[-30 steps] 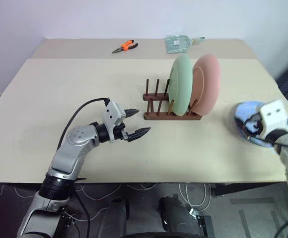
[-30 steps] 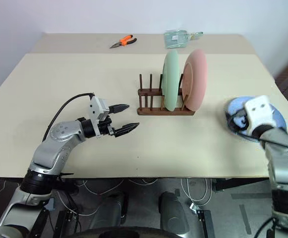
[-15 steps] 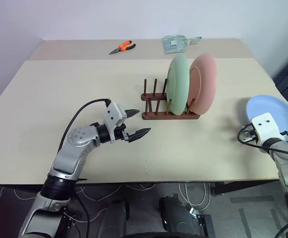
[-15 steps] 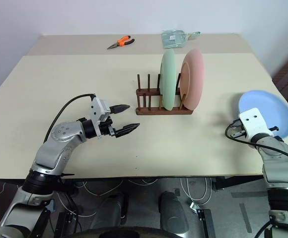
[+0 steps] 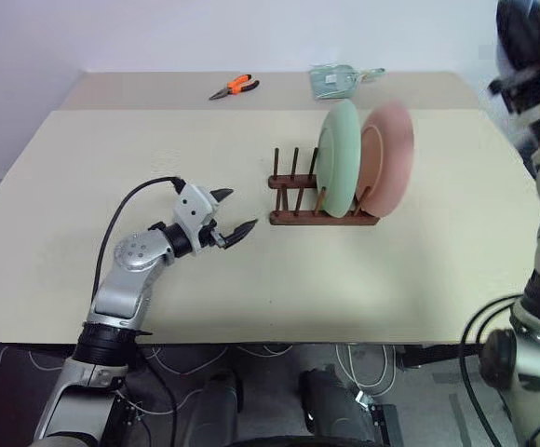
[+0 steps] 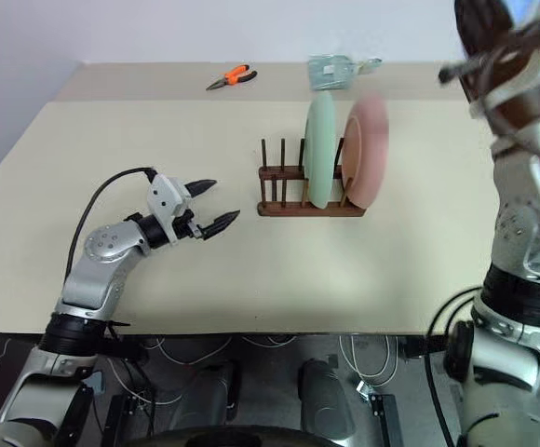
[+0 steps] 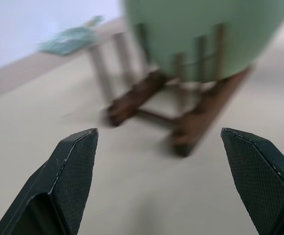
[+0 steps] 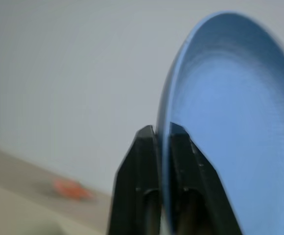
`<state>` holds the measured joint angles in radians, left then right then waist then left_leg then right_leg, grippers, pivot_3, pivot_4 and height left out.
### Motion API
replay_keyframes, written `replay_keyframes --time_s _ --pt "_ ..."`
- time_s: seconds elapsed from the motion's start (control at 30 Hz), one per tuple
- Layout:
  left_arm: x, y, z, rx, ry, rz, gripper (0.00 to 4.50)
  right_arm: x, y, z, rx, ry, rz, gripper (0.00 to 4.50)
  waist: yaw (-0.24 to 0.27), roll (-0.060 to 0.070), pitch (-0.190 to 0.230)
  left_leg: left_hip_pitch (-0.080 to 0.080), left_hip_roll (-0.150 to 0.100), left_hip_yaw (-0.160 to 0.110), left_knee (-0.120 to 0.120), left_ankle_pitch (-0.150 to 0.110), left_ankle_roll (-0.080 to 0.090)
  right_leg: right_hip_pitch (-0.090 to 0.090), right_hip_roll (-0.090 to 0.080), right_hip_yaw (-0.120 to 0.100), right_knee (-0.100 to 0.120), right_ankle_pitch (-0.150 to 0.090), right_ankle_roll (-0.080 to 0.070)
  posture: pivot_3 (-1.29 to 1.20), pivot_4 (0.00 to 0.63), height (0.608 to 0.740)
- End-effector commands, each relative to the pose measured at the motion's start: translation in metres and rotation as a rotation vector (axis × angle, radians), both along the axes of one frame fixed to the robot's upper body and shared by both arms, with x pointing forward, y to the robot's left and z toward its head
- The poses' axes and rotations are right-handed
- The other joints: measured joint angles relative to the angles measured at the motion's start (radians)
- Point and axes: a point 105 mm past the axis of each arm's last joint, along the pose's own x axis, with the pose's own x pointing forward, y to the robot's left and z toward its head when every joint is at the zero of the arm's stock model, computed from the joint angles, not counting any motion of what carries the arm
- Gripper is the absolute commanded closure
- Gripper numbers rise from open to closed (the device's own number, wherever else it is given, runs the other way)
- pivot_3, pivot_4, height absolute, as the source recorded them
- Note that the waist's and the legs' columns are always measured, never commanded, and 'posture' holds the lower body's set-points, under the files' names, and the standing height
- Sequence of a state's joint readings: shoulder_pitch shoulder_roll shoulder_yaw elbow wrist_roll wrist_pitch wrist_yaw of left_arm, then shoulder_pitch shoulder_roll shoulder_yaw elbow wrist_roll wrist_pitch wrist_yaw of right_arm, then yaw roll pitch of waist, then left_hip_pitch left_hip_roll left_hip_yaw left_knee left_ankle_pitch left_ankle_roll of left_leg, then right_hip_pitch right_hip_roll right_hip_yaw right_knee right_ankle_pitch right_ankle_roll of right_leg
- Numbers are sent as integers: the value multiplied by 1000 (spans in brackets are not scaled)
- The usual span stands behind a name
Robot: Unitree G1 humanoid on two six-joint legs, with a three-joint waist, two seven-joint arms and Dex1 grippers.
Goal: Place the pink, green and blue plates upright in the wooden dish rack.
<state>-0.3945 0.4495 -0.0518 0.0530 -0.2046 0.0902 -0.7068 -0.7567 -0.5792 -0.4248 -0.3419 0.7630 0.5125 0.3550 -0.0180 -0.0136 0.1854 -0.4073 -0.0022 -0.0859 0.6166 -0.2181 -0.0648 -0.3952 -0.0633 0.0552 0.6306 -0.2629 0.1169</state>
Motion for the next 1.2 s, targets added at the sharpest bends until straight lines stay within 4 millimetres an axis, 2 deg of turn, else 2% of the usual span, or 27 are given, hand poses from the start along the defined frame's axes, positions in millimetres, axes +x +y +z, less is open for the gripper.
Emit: replay_keyframes --time_s 0.03,0.1,0.17,0.27,0.33,0.53,0.73,1.0,1.13,1.2 --pt "0 5 11 4 -62 7 361 -31 36 15 107 2 374 4452 6 0 0 0 0 0 0 0 0 0 0 0 0 0 0 0 150 740" --pt "0 7 10 4 -61 10 361 -37 60 8 160 57 548 4452 5 0 0 0 0 0 1 0 0 0 -1 0 0 0 0 0 150 740" --pt "-2 10 11 -1 -60 14 361 -35 85 -6 234 157 685 4452 1 0 0 0 0 0 0 0 0 -1 0 0 0 0 0 0 150 740" --pt "-4 14 11 -11 -56 23 361 -25 116 -32 313 326 788 4452 -6 0 0 0 1 0 0 0 0 -2 1 0 2 0 0 0 150 740" --pt "-8 17 10 -14 -45 22 361 -16 126 -46 349 410 786 4452 -8 1 0 0 1 1 0 0 0 -3 1 0 3 0 -1 0 150 740" --pt "-23 18 4 -10 -10 -41 361 18 135 -78 342 538 607 4452 -2 1 0 0 1 1 0 0 0 -3 1 0 2 0 -1 0 150 740" --pt "-28 16 4 -14 8 -49 361 28 134 -95 351 599 568 4452 -3 1 0 0 1 1 0 0 0 -3 1 0 2 0 -1 0 150 740" --pt "-27 12 2 0 16 -56 361 51 124 -116 367 671 449 4452 -4 1 0 0 1 1 0 0 0 -3 1 0 2 0 -1 0 150 740" --pt "-27 12 2 0 16 -56 361 53 123 -114 334 650 432 3031 -4 1 0 0 1 1 0 0 0 -4 1 1 2 0 -1 0 150 740" --pt "-27 11 2 1 17 -57 361 53 123 -106 236 576 373 1970 -4 1 0 0 1 1 0 0 0 -4 1 1 2 0 -1 0 150 740"
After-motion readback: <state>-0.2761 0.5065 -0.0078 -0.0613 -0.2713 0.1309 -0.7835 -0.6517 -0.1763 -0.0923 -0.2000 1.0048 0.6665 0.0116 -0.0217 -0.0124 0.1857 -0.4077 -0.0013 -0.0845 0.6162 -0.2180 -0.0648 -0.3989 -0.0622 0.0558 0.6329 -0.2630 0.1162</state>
